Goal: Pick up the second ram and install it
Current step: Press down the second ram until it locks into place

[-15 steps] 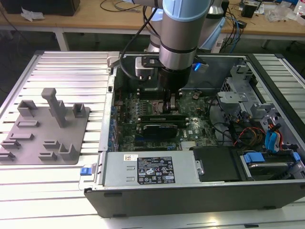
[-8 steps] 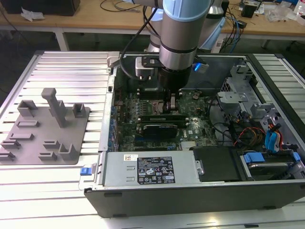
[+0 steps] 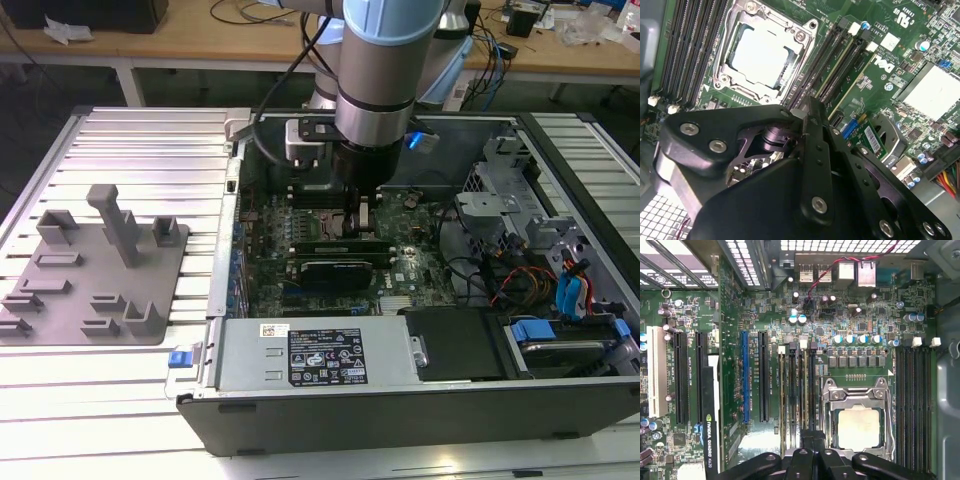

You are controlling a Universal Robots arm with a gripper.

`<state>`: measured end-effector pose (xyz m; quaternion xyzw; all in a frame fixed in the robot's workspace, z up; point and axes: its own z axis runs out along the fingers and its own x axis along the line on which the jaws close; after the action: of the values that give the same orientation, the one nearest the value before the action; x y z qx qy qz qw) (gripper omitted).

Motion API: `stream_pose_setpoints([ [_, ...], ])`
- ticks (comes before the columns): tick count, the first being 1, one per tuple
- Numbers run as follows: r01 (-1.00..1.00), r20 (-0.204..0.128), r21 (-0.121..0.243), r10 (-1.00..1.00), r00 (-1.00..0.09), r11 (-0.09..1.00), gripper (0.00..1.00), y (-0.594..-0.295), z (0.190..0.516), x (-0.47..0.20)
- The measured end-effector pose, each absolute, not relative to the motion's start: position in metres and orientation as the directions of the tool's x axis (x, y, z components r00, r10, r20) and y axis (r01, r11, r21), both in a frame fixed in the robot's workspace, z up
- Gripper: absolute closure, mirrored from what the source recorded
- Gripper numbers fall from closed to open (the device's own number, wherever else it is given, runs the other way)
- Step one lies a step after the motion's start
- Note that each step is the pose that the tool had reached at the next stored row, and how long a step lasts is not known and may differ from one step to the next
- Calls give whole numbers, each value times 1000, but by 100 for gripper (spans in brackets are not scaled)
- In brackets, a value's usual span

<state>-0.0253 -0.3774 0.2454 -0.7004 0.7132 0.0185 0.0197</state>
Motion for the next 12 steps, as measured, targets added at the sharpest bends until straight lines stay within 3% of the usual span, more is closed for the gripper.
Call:
stream_pose_setpoints([
  [12, -1000, -54, -1, -998, -18, 18, 92, -377, 245, 4],
])
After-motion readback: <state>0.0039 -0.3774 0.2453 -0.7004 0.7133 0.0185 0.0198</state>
